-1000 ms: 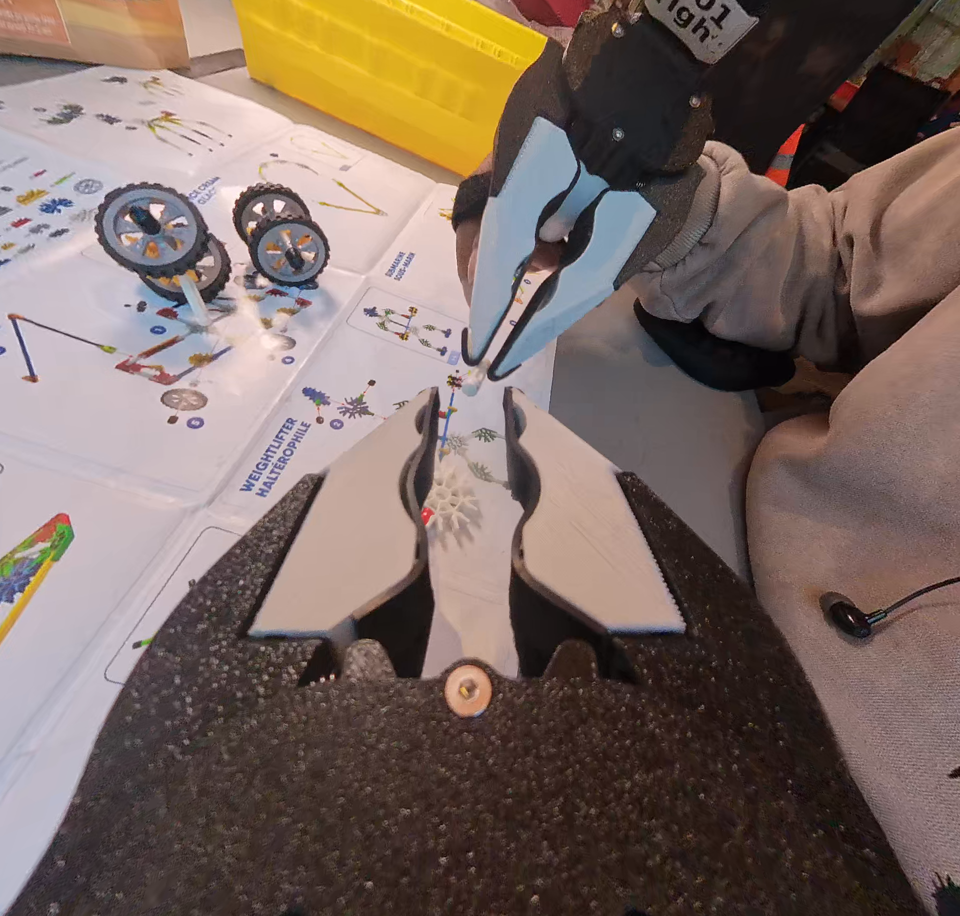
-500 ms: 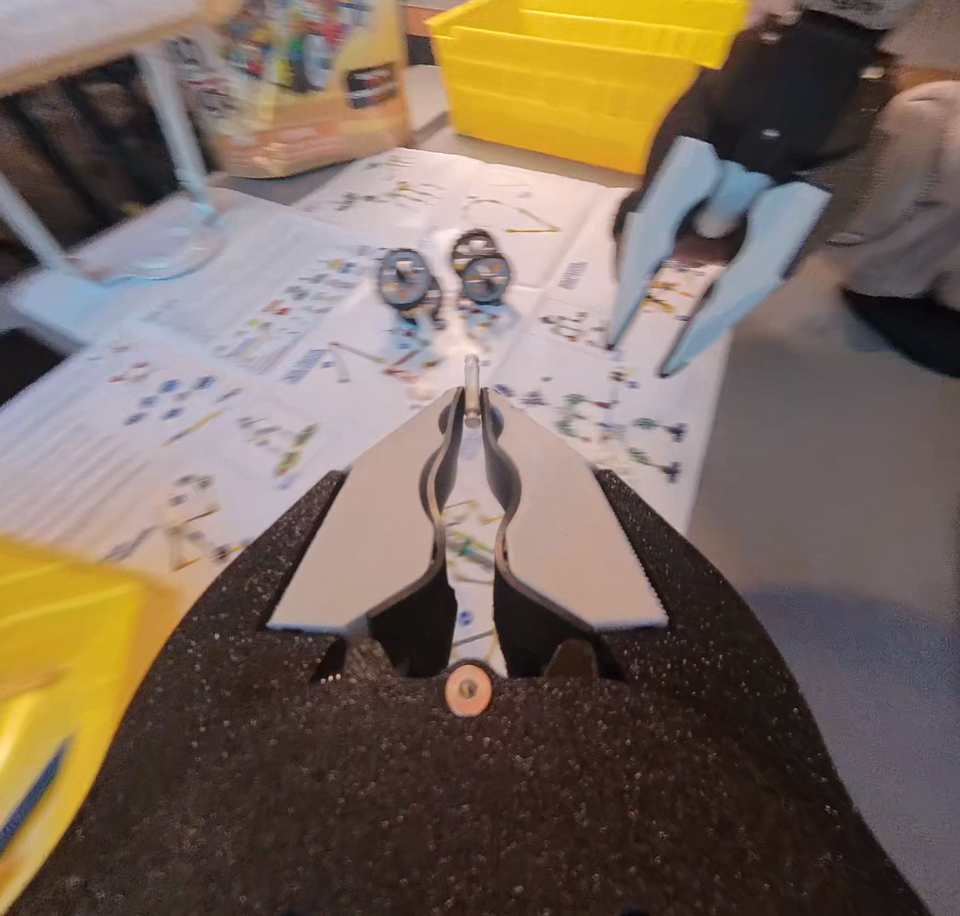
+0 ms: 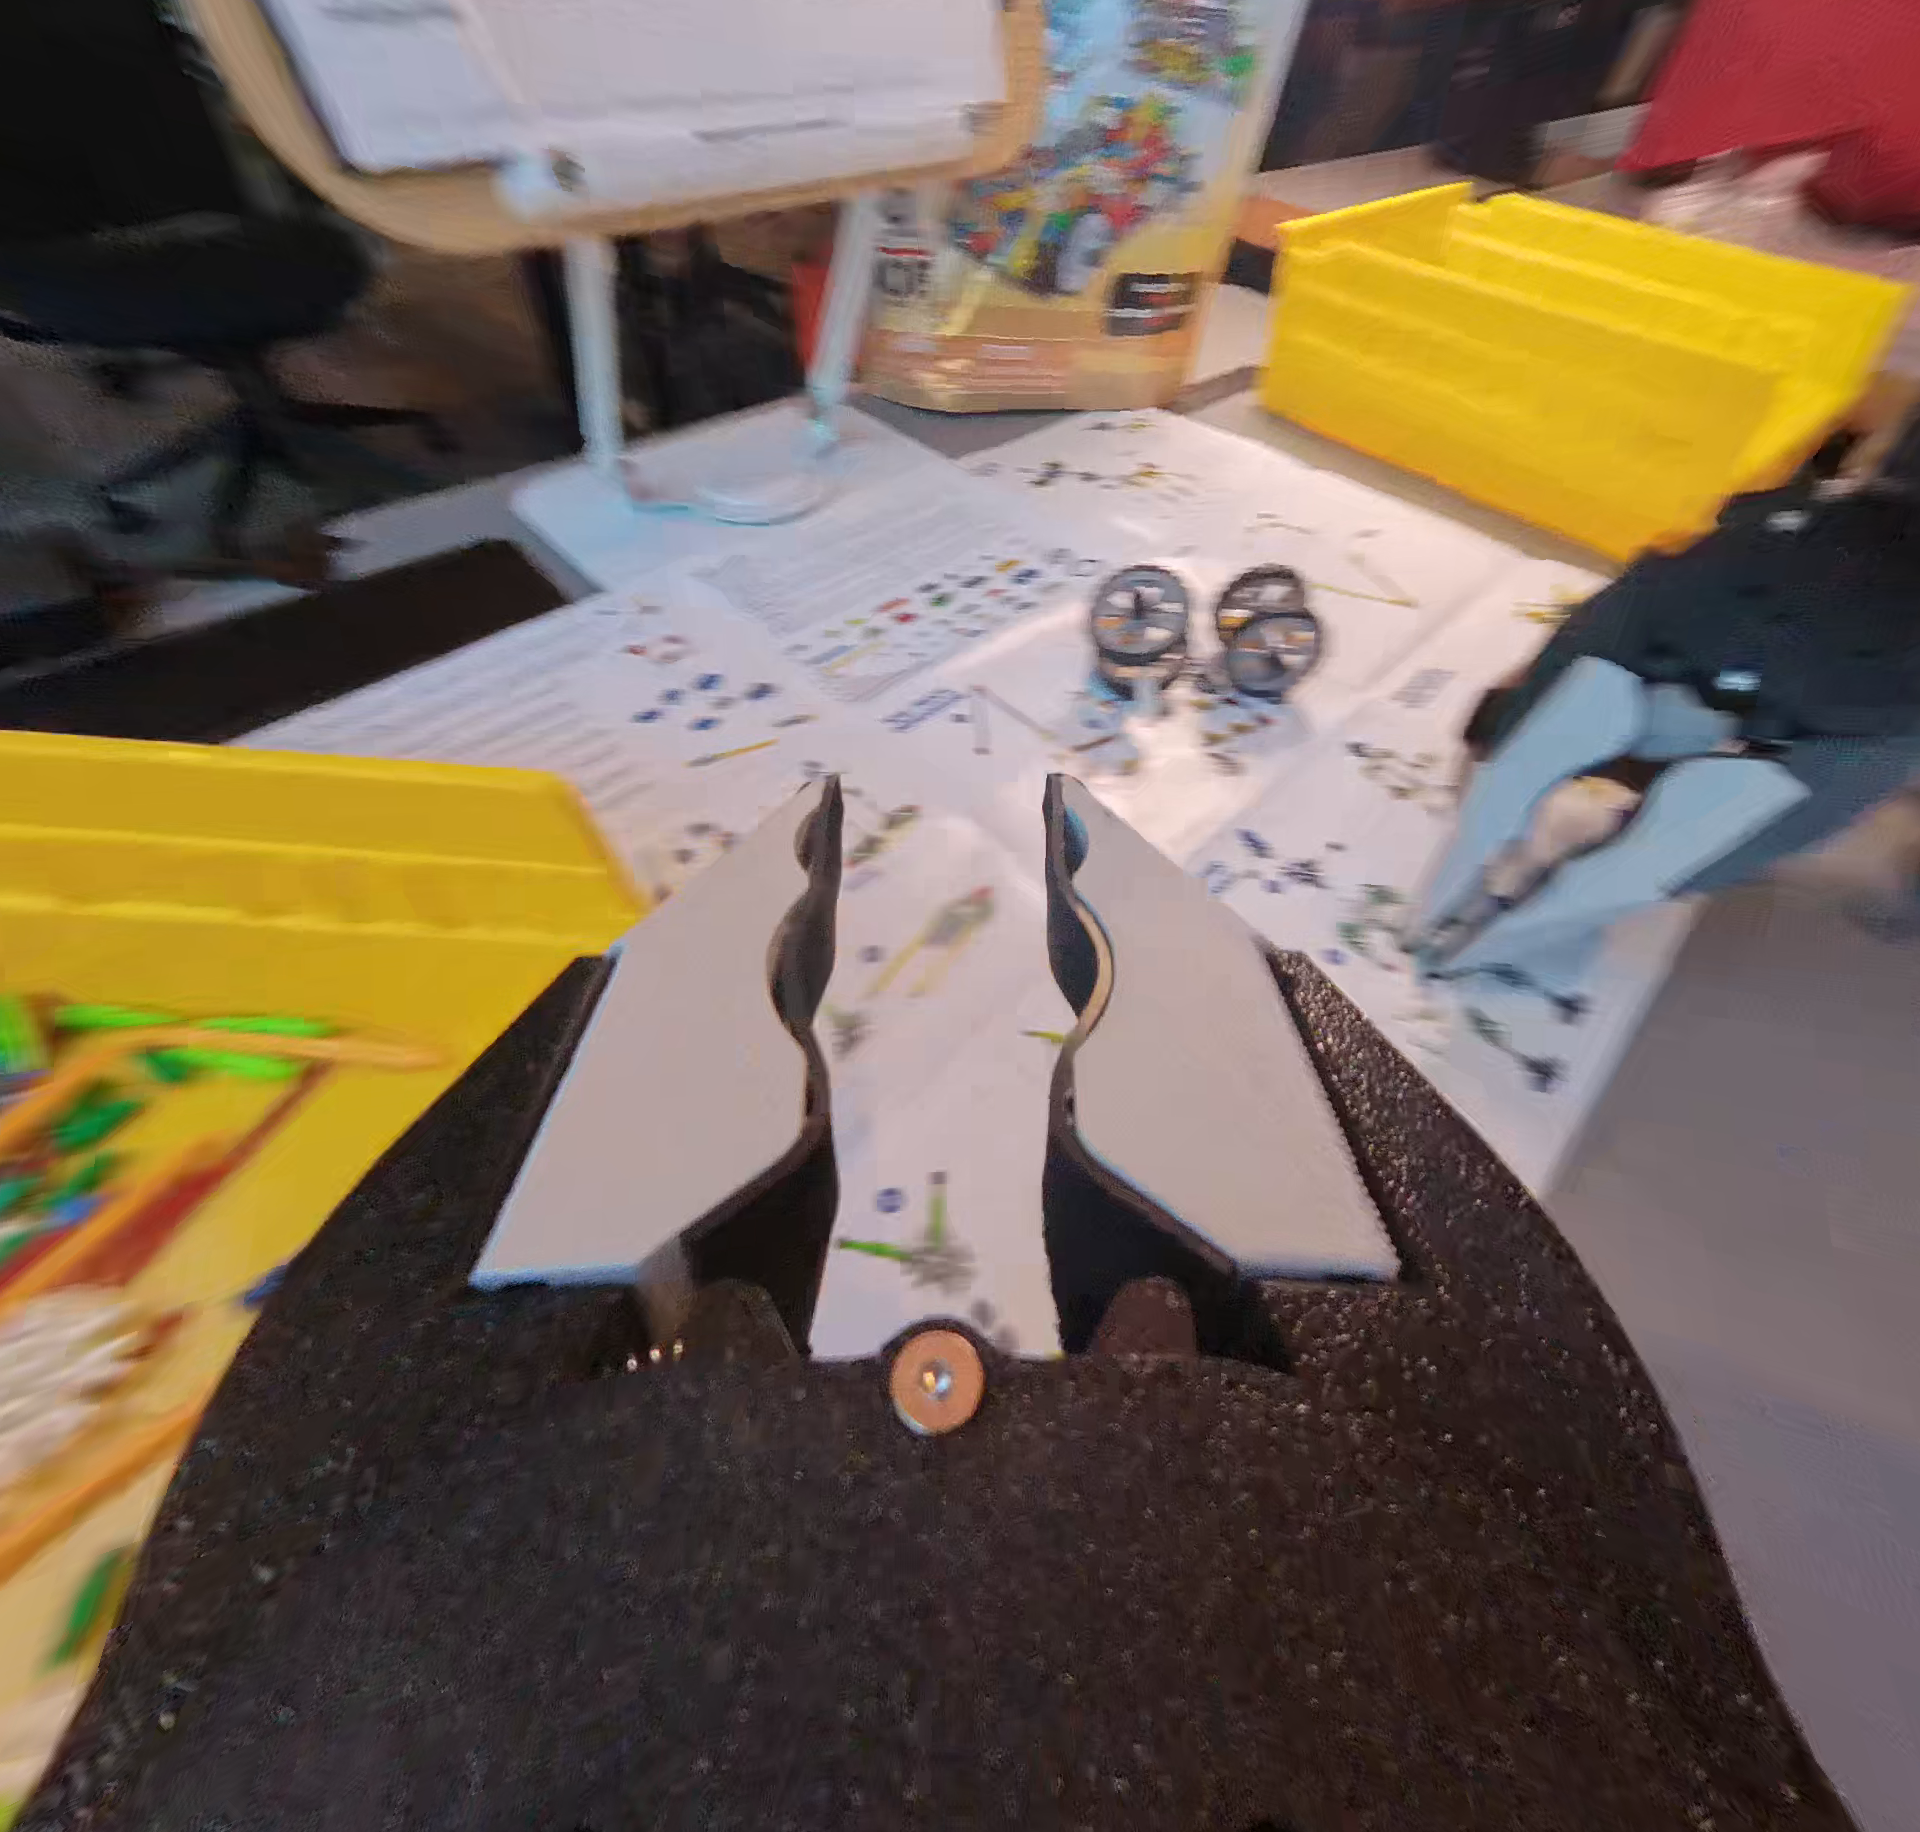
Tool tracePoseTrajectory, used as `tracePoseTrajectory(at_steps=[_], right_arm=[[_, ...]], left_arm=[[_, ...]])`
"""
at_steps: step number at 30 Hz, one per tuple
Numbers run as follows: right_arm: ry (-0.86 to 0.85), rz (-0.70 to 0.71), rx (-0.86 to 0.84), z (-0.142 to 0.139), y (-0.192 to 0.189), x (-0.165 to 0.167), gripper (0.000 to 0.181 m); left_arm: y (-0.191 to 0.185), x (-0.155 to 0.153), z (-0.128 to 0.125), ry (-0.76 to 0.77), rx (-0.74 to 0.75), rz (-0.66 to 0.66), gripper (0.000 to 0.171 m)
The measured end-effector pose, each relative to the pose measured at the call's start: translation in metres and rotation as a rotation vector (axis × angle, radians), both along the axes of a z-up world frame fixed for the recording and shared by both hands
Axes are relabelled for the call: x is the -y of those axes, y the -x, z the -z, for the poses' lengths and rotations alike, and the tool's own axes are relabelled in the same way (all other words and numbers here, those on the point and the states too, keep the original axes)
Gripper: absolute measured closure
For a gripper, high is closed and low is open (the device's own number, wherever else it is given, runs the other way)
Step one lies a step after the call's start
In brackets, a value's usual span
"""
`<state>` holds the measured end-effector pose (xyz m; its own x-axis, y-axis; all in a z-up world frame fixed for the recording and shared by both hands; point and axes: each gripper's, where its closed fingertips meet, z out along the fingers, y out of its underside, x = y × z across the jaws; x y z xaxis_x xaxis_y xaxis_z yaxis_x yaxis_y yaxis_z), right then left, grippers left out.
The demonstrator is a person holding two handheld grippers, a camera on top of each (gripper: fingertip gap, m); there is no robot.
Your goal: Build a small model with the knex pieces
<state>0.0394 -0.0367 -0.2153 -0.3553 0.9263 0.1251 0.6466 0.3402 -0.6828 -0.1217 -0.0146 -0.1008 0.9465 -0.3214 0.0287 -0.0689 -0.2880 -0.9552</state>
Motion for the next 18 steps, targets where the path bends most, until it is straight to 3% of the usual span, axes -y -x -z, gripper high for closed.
tracePoseTrajectory(at_steps=[4, 7, 9, 11, 13, 16, 18], right_arm=[[-0.007, 0.061, -0.298, -0.051, 0.013, -0.012, 0.178], [0.027, 0.086, -0.497, -0.088, 0.014, -0.012, 0.178], [0.002, 0.099, -0.557, -0.097, 0.013, -0.012, 0.179], [-0.008, 0.103, -0.597, -0.102, 0.013, -0.009, 0.179], [0.002, 0.067, -0.550, -0.092, 0.013, 0.001, 0.179], [0.116, 0.043, -0.469, -0.079, 0.012, 0.011, 0.181], [0.234, 0.043, -0.363, -0.067, 0.010, 0.014, 0.162]], left_arm=[[-0.078, 0.017, 0.022, 0.225, 0.375, 0.368, 0.125], [-0.104, 0.021, 0.032, 0.324, 0.548, 0.462, 0.125], [-0.118, 0.024, 0.023, 0.339, 0.725, 0.541, 0.132], [-0.125, 0.025, 0.013, 0.331, 0.850, 0.592, 0.155], [-0.127, 0.026, 0.013, 0.324, 0.860, 0.606, 0.168], [-0.129, 0.031, 0.023, 0.353, 0.751, 0.625, 0.168], [-0.133, 0.036, 0.039, 0.399, 0.593, 0.628, 0.168]])
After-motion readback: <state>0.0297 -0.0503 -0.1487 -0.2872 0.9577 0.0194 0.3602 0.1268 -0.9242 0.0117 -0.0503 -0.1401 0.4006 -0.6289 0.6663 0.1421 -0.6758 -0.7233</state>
